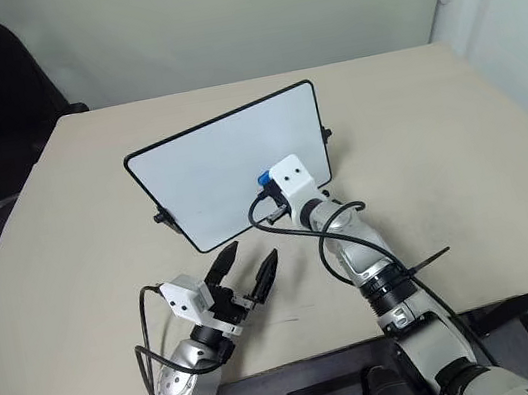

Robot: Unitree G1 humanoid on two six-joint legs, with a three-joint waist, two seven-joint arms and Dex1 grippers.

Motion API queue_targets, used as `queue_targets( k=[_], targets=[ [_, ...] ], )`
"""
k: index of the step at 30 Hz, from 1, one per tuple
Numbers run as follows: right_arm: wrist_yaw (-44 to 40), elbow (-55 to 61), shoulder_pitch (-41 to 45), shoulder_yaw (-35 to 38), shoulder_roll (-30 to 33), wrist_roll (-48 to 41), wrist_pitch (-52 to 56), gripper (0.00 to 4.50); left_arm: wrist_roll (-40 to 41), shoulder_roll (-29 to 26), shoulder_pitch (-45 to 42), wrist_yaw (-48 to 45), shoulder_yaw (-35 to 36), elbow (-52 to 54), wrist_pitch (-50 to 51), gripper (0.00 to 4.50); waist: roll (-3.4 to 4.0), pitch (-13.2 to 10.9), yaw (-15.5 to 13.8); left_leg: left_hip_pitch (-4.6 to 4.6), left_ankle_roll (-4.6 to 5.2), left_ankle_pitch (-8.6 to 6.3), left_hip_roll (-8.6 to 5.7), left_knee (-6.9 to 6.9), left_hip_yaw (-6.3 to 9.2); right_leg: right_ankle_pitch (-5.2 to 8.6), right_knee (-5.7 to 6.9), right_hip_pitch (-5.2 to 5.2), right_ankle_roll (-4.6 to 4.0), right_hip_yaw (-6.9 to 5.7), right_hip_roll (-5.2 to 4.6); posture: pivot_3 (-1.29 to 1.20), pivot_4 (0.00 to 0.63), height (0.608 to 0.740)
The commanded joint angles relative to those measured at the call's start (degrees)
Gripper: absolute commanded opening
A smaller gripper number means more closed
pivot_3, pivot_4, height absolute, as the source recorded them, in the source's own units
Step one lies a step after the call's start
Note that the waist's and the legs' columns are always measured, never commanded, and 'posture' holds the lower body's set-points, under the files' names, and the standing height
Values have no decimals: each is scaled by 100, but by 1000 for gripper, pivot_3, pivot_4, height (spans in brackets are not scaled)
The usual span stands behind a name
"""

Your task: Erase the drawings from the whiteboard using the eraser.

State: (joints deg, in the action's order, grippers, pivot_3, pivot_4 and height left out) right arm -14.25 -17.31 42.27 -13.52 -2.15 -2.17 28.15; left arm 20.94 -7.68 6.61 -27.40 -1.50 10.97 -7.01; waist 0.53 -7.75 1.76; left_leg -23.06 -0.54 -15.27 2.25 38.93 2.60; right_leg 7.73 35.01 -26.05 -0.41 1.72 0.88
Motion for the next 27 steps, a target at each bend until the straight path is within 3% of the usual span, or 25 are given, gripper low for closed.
queue_targets(
  k=[1,9,27],
  targets=[
    [-173,366,37,-199,-126,57,-76,141,-23,32,33,14,-21,172,-64,4500,0,0,-1,-1,0,0,0,1,0,0,0,0,0,0,0,0,150,740],
    [-156,392,6,-57,-68,37,-130,141,-13,17,20,45,36,171,-61,4500,0,0,-12,-14,-7,-5,-1,2,0,-21,-3,-10,-37,0,-1,0,150,740],
    [209,490,35,603,249,39,-184,141,43,37,1,12,18,155,-20,4500,0,0,-70,-15,-7,-4,-1,13,0,-20,0,-6,-33,0,-3,0,150,740]
  ],
)
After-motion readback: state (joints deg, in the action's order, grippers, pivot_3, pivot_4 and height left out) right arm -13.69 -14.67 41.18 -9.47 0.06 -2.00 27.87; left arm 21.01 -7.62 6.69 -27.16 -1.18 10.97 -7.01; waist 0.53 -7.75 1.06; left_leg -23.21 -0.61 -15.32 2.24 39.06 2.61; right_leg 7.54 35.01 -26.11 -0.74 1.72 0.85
